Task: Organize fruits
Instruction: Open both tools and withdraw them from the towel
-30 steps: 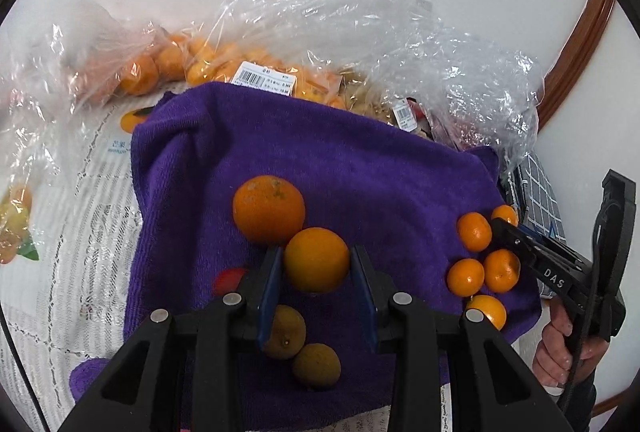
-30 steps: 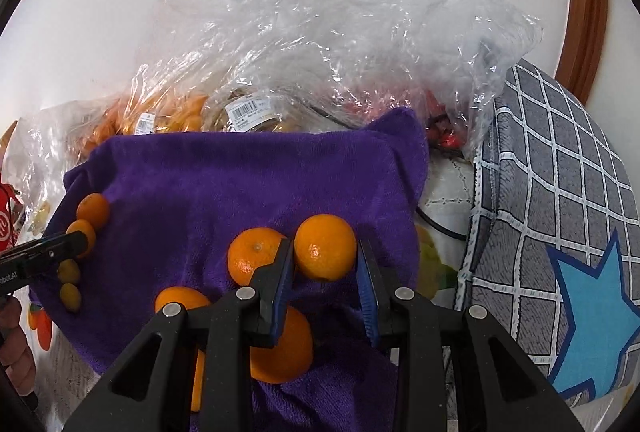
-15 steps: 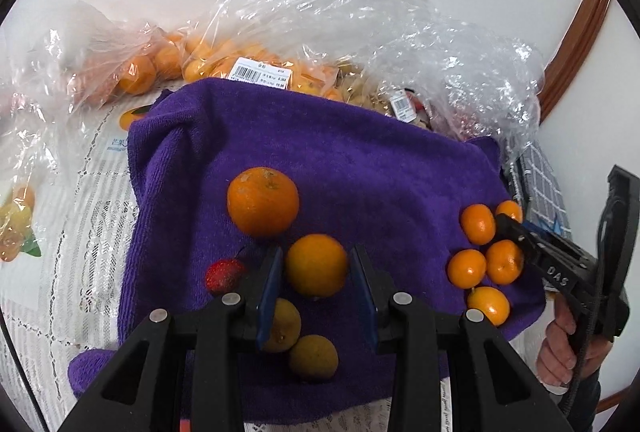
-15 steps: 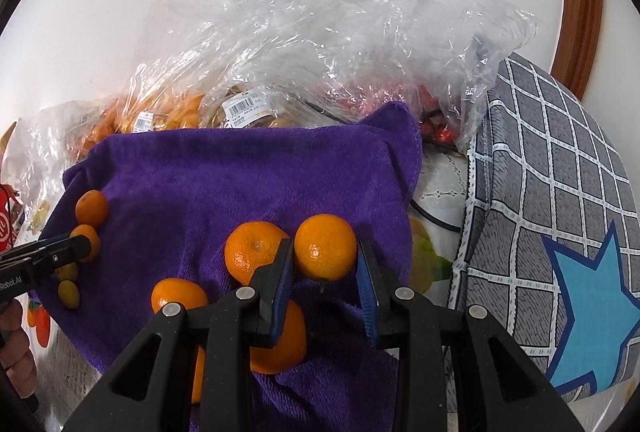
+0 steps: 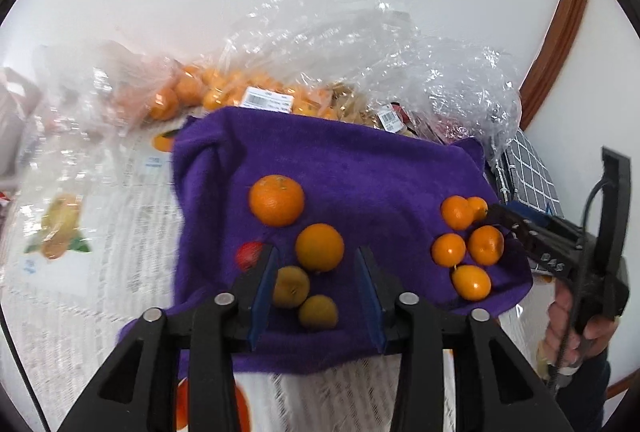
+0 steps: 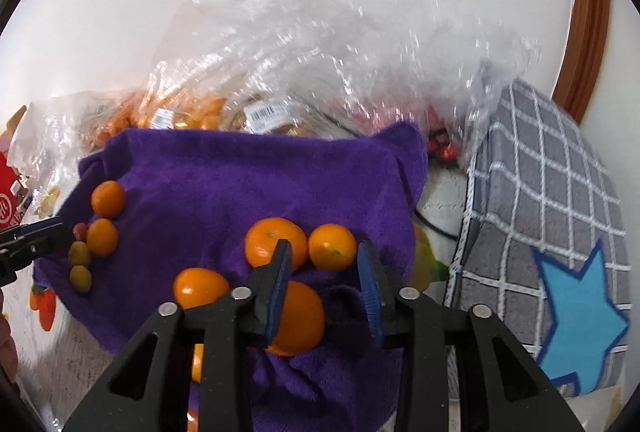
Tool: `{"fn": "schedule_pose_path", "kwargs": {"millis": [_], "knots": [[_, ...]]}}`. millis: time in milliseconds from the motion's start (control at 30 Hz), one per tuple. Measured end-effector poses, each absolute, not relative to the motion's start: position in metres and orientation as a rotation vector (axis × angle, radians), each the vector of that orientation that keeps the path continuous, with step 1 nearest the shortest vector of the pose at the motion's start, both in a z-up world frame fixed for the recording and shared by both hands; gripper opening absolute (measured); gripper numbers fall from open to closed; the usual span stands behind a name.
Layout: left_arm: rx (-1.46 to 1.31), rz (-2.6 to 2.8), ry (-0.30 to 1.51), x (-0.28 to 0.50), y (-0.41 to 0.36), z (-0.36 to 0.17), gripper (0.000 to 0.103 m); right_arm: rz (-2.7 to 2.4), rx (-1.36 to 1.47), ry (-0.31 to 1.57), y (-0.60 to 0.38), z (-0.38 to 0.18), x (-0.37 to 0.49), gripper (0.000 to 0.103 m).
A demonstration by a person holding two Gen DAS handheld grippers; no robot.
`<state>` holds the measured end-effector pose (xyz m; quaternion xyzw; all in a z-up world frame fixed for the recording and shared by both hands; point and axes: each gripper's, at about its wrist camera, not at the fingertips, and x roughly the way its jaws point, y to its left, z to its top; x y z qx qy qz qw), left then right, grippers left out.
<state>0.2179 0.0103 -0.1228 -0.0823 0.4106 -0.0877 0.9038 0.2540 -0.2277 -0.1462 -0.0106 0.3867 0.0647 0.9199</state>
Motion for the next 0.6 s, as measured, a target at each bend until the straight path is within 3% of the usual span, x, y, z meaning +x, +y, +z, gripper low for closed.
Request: {"fn": "schedule_pose_path", "kwargs": {"millis": [67, 533, 600], "knots": [[-0.158, -0.171, 0.836, 0.208, 0.013, -0.118, 0.042, 0.145, -0.011, 0.795, -0.225, -0.135, 0.246, 0.051], [-0.101, -0.116, 0.794, 0.134, 0.008, -0.092, 0.056, 0.093, 0.050, 0.797, -0.209, -0.078, 0.146, 0.054], [-0.101, -0.120, 0.788, 0.126, 0.007, -0.086, 0.058, 0.070, 0.056, 0.794, -0.211, -0.074, 0.129, 0.058]]}}
